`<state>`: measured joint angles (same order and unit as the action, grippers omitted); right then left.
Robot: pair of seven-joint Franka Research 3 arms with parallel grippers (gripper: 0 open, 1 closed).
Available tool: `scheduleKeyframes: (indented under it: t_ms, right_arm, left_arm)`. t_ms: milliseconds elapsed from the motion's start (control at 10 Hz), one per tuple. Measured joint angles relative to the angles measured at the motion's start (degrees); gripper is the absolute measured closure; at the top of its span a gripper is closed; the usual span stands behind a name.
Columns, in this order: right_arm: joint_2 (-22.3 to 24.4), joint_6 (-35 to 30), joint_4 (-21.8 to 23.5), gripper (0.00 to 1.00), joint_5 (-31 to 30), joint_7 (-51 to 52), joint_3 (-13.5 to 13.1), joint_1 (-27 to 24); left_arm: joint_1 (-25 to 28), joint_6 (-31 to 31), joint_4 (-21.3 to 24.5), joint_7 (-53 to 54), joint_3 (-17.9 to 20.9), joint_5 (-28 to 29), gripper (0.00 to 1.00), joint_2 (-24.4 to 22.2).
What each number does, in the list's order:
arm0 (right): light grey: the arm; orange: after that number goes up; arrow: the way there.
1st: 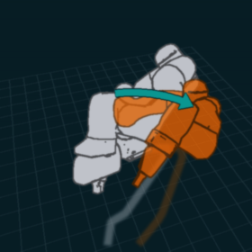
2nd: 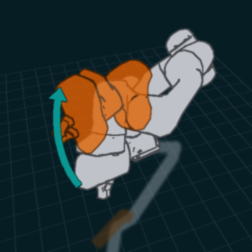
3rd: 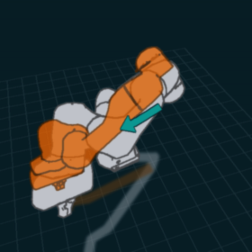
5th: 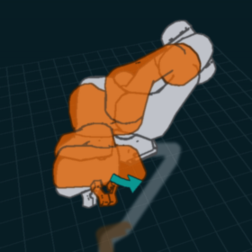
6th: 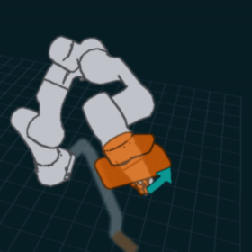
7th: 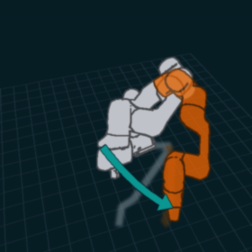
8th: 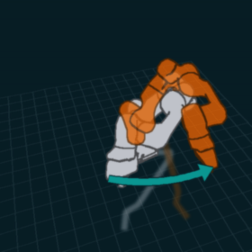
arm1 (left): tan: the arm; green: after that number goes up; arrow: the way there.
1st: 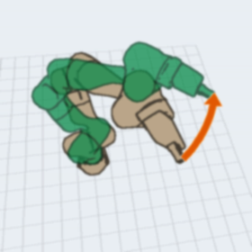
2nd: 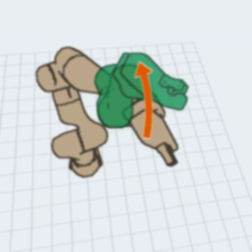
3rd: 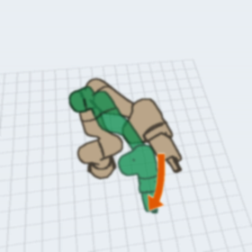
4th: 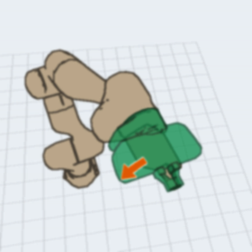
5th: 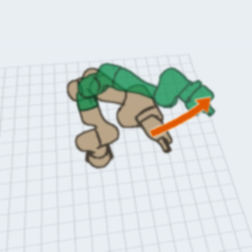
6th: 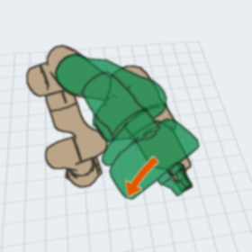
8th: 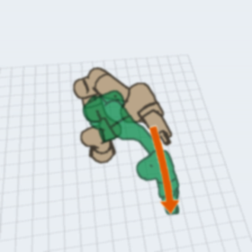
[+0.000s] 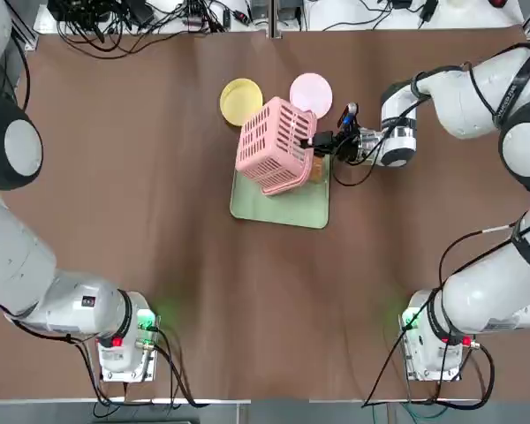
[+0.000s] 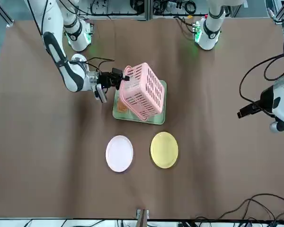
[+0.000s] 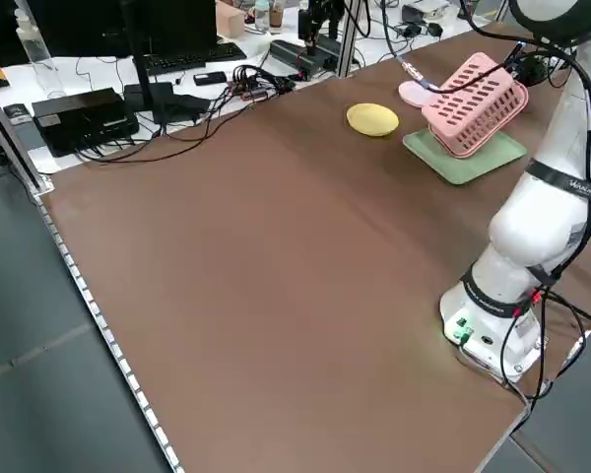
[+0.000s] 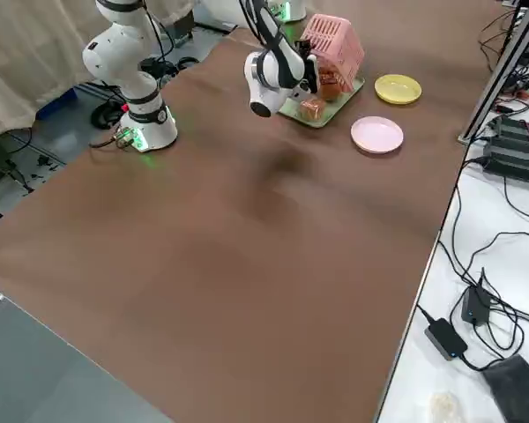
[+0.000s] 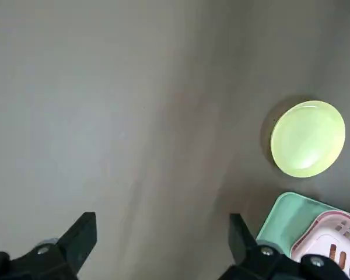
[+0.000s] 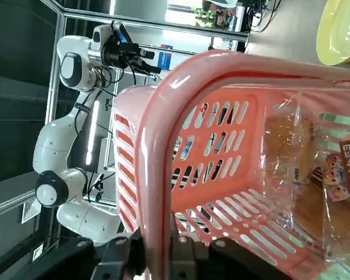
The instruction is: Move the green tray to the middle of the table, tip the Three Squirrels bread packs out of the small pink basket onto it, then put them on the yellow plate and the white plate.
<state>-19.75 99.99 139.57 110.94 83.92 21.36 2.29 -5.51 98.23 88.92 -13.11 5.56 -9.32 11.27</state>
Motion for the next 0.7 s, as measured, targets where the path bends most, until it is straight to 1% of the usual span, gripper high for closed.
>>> scheduleKeyframes:
  t_ms: [400, 700]
  right_arm:
    - [0.0, -1.4, 0.0, 0.92, 0.0, -0.1, 0.0, 0.2]
    - [-0.3, -2.0, -0.8, 0.92, 0.2, -0.2, 0.6, 0.6]
  left_arm:
    - [0.0, 0.0, 0.0, -0.2, 0.0, 0.0, 0.00, 0.0]
    - [0.0, 0.0, 0.0, -0.2, -0.2, 0.0, 0.00, 0.0]
